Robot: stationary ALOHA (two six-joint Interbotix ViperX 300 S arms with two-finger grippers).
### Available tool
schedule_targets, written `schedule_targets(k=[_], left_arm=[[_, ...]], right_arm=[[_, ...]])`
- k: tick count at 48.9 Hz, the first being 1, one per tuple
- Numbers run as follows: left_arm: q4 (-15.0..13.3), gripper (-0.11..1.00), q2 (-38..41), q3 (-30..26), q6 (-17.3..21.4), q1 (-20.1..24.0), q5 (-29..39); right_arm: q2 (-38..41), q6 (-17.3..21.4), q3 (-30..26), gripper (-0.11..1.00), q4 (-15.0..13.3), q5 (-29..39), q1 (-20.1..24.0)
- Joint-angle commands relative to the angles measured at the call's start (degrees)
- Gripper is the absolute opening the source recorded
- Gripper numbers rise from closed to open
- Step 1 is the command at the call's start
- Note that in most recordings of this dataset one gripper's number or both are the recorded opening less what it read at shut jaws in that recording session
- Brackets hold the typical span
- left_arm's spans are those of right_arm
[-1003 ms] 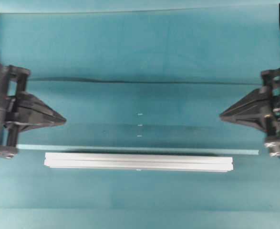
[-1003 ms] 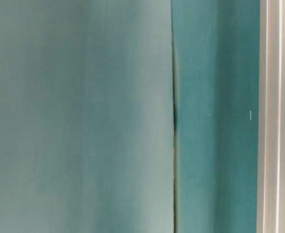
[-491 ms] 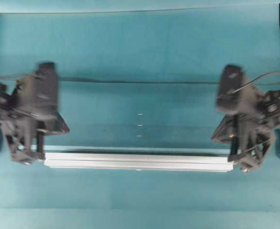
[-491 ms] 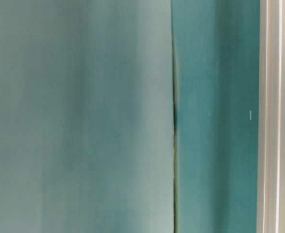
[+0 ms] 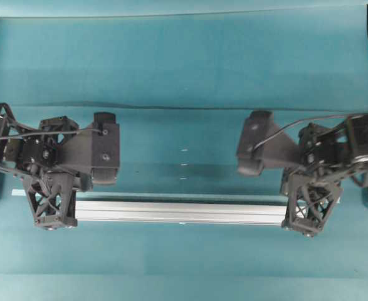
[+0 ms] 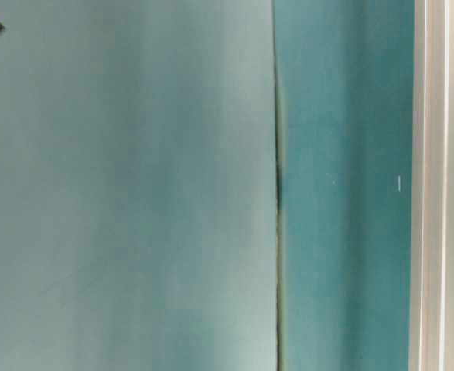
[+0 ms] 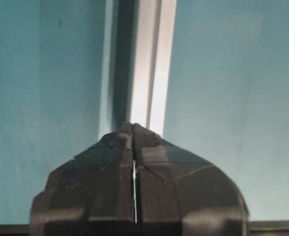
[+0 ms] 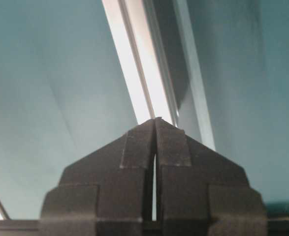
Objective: Lift the metal rail with both hands and move it towards you.
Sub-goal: 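Move both grippers down over the two ends of the silver rail, then close both grippers on the rail ends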
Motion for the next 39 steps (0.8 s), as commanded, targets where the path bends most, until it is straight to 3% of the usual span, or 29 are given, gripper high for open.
schedule_targets(k=[1, 16, 24, 28, 32, 36, 39], left_arm=[[0.1, -0.06, -0.5, -1.1, -0.2, -0.3, -0.2], [0.2, -0.06, -0.7, -0.7, 0.4, -0.3, -2.1], [0.2, -0.03, -1.1, -0.3, 0.1, -0.3, -2.6], [0.2, 0.02, -1.1, -0.1, 0.1, -0.4, -2.4], [0.2, 0.12, -1.0, -0.1, 0.1, -0.4, -2.4], [0.2, 0.31, -1.0, 0.2, 0.0, -0.4, -2.4], [0.2, 0.51, -0.8, 0.4, -0.2, -0.9, -2.7]], right_arm=[[0.8, -0.4, -0.7, 0.00, 0.1, 0.2, 0.6], [0.4, -4.0, 0.8, 0.02, -0.4, -5.8, 1.5], [0.5, -7.2, 1.1, 0.13, -0.4, -7.1, 1.8], [0.6, -7.8, 1.2, 0.24, -0.4, -7.1, 1.7], [0.8, -8.0, 1.5, 0.44, -0.4, -7.3, 1.7], [1.1, -7.9, 2.0, 0.68, -0.4, -7.3, 1.9], [1.1, -8.3, 2.8, 0.83, -0.7, -7.6, 2.8]])
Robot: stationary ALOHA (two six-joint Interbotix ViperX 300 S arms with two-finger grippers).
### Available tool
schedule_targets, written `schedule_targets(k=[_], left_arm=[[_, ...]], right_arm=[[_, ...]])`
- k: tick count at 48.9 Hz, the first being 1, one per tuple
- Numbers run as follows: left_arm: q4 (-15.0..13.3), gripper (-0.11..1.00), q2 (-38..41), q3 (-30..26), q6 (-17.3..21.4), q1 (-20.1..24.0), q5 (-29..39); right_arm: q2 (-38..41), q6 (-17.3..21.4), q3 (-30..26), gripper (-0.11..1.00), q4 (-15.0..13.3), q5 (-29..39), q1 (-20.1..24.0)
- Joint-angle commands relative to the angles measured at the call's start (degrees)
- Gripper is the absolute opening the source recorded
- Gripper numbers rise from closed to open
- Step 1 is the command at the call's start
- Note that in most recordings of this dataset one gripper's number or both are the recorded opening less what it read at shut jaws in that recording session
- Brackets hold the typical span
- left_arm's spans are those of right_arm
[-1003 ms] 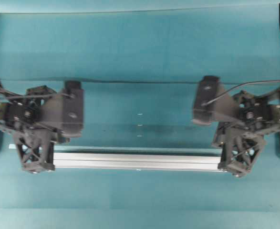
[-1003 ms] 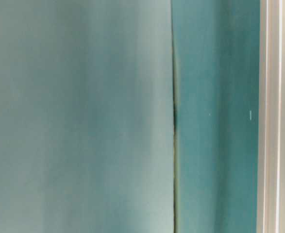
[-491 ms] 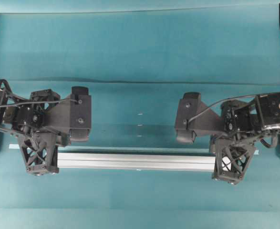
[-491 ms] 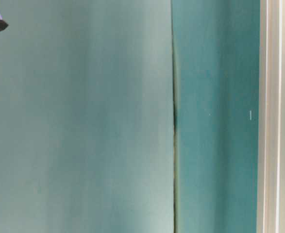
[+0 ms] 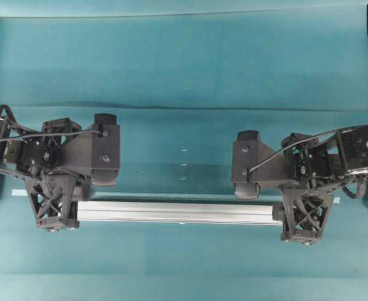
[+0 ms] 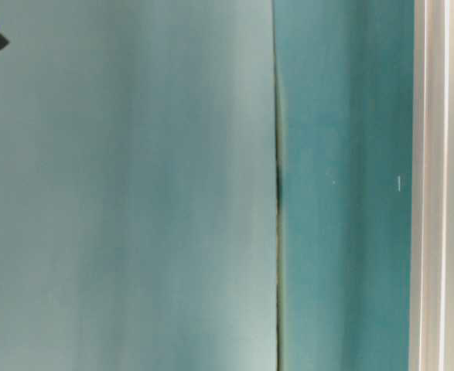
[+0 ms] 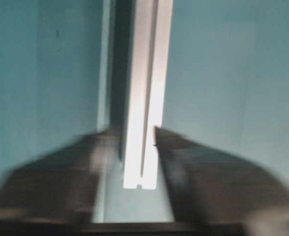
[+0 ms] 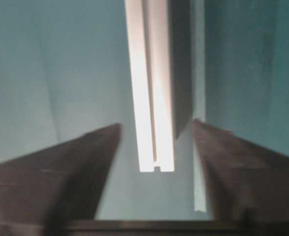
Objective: Lift the metal rail with both hands and move it towards you.
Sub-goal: 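Close both grippers on the rail ends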
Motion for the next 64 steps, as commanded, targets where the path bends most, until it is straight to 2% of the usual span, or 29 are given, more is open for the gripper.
schedule_targets(k=[1, 6, 10, 31, 56, 64], left_arm=[[0.1, 0.57, -0.6, -0.2, -0.3, -1.1, -0.7], [0.1, 0.86, -0.1, 0.7, -0.4, -1.7, -1.6], [0.1, 0.98, 0.4, 1.4, -1.1, -1.8, -2.0], [0.1, 0.98, 2.6, 5.5, -2.7, -1.8, -7.7], [0.1, 0.97, 5.9, 12.7, -2.7, -1.9, -19.9], [0.1, 0.97, 5.9, 13.5, -2.8, -2.1, -20.9]], right_arm=[[0.4, -0.4, 0.6, 0.87, -0.4, -0.6, 1.2], [0.4, -0.1, 1.7, 1.00, -1.0, -1.8, 2.1], [0.4, 0.2, 2.3, 1.00, -1.1, -2.8, 2.1], [0.7, 0.2, 5.0, 1.00, -1.1, -7.5, 2.1], [3.9, 0.0, 9.6, 1.00, -1.1, -17.8, 2.1], [4.9, 0.2, 10.8, 1.00, -1.1, -20.5, 2.5]])
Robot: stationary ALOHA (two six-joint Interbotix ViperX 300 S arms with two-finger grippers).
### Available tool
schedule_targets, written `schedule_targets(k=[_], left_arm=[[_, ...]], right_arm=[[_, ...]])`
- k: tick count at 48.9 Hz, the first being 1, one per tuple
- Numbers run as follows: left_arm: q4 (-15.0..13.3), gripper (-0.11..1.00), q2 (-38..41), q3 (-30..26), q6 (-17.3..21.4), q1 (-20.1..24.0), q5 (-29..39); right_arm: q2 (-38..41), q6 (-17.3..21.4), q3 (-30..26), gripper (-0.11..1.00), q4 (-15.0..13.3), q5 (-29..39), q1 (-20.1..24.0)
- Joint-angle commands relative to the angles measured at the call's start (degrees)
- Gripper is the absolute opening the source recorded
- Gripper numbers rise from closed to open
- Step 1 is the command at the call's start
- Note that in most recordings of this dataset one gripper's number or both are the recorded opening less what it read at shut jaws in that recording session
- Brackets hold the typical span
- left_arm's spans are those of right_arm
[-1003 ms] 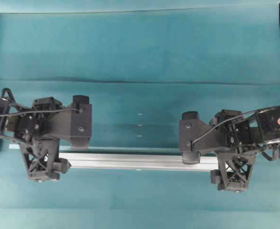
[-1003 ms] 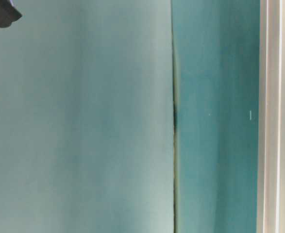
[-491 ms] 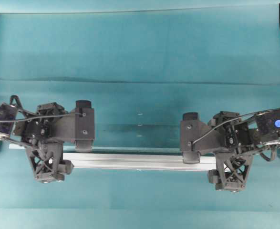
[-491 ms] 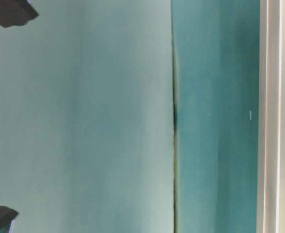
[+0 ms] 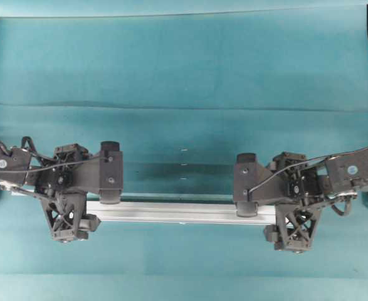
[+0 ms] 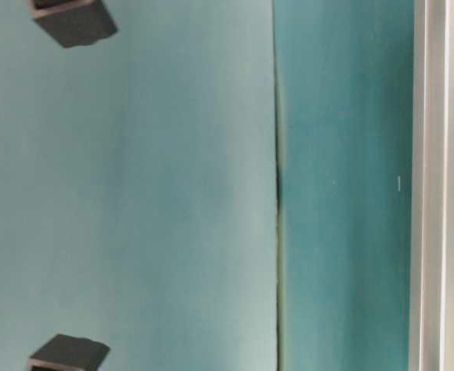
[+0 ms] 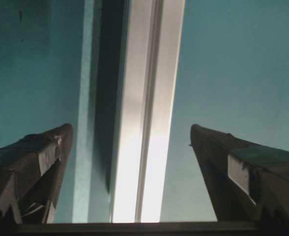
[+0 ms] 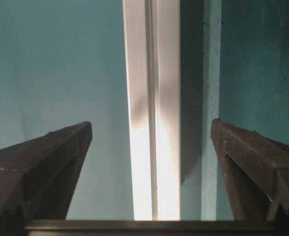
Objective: Lift the metal rail with both hands and move it towards you.
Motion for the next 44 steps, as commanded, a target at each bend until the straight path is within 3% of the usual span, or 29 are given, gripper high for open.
schedule_targets(k=[1, 44], left_arm=[[0.1, 0.97, -0.3, -0.3, 0.1, -0.4, -0.7], [0.1, 0.97, 6.2, 5.5, -1.3, -1.4, -12.8]], right_arm=[[0.8, 0.1, 0.2, 1.00, -0.1, -1.2, 0.4], [6.5, 0.1, 6.3, 1.00, -0.1, -11.5, 0.5]])
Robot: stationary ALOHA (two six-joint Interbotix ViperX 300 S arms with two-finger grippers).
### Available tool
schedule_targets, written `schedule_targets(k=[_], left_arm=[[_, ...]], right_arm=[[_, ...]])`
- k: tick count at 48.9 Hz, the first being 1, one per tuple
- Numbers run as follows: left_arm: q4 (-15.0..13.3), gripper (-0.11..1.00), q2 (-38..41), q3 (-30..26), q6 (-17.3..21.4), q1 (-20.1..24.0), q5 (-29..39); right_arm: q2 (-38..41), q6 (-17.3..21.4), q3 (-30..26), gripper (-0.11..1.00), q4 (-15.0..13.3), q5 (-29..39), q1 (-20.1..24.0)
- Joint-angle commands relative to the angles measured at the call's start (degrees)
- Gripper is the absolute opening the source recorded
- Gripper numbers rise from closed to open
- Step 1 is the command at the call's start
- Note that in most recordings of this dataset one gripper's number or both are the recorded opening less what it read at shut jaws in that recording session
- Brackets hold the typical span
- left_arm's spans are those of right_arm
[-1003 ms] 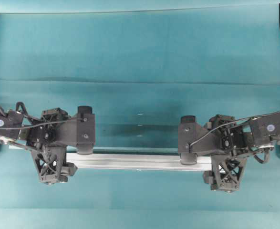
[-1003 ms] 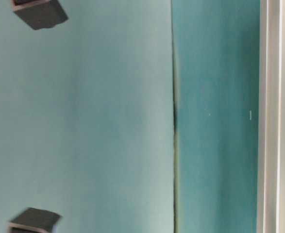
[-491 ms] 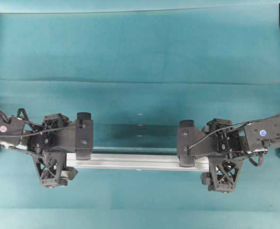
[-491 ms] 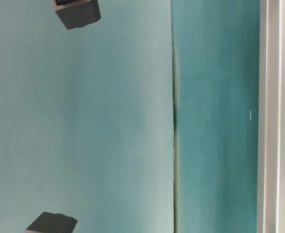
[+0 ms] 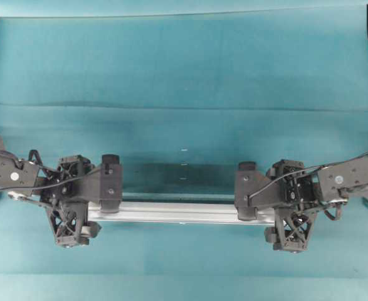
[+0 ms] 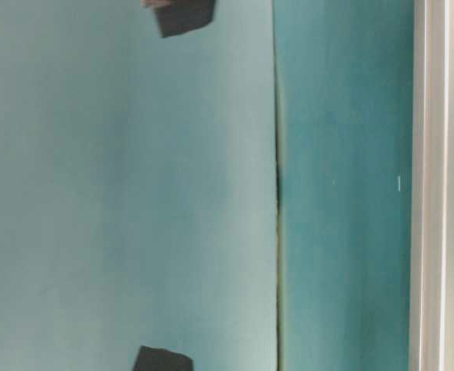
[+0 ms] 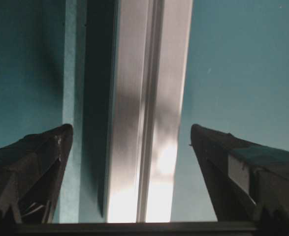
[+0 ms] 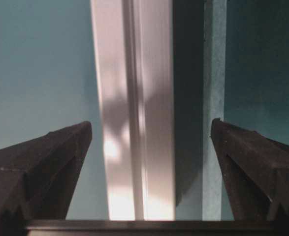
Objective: Lift the metal rail with both hands and move it towards you.
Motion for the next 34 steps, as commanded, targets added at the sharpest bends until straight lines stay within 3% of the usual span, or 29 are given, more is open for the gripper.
schedule_targets(k=[1, 25, 30, 34], left_arm=[[0.0, 0.97, 0.5, 0.2, -0.5, -0.1, -1.7], [0.1, 0.96, 2.2, 0.4, -1.4, -0.2, -5.9], [0.0, 0.92, 2.3, 0.4, -1.4, -0.1, -6.1], [0.0, 0.79, 2.2, 0.4, -1.4, -0.1, -6.1]], right_arm=[[1.2, 0.0, 0.3, 1.00, -0.1, -1.5, 0.2], [3.0, 0.1, 0.5, 0.99, -0.1, -3.5, -0.1], [3.1, 0.2, 0.4, 0.97, -0.1, -3.3, -0.3], [3.3, 0.3, 0.3, 0.87, -0.1, -2.9, -0.3]])
